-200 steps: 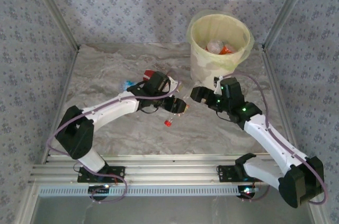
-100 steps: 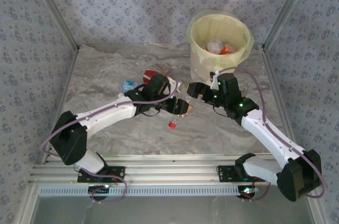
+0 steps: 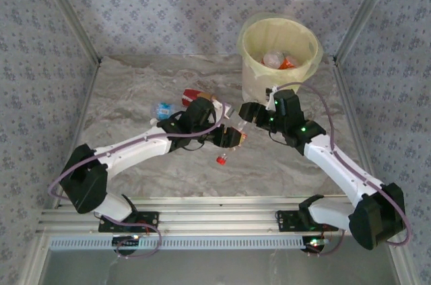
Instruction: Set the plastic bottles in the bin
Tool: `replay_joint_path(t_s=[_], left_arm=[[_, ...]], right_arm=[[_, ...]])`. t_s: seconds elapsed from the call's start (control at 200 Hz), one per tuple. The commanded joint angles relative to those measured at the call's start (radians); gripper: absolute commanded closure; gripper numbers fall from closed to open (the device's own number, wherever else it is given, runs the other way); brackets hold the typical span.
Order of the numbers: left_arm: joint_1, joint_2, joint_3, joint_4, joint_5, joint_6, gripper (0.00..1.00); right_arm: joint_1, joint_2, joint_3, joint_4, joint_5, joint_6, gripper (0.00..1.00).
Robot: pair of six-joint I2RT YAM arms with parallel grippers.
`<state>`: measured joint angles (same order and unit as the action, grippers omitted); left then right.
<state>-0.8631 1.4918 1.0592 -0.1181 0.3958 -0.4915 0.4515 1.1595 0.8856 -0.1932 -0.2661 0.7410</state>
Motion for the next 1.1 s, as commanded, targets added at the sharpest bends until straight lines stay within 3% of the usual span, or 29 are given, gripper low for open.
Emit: replay_joint_path(t_s=[0.0, 0.19, 0.35, 0.615, 1.099], left_arm=[[-0.021, -0.045, -0.011, 0.075, -0.011, -0.009, 0.39], [-0.027, -0.105, -0.050, 0.139, -0.087, -0.023, 0.20], [-0.026, -0.175, -0.008, 0.041, -0.162, -0.009, 0.01], [-0.018, -0.372, -0.025, -0.101, -0.353, 0.075, 0.00], [0.030, -0.630, -0.172, -0.333, -0.522, 0.085, 0.00]], right_arm=[[-0.008, -0.014, 0.049, -0.022, 0.035, -0.004, 0.37], [-0.007, -0.020, 0.122, -0.086, 0.056, -0.026, 0.45], [-0.009, -0.041, 0.217, -0.194, 0.104, -0.094, 0.48], [-0.043, -0.014, 0.494, -0.363, 0.159, -0.252, 0.48], [-0.169, 0.270, 1.012, -0.359, 0.295, -0.437, 0.48]])
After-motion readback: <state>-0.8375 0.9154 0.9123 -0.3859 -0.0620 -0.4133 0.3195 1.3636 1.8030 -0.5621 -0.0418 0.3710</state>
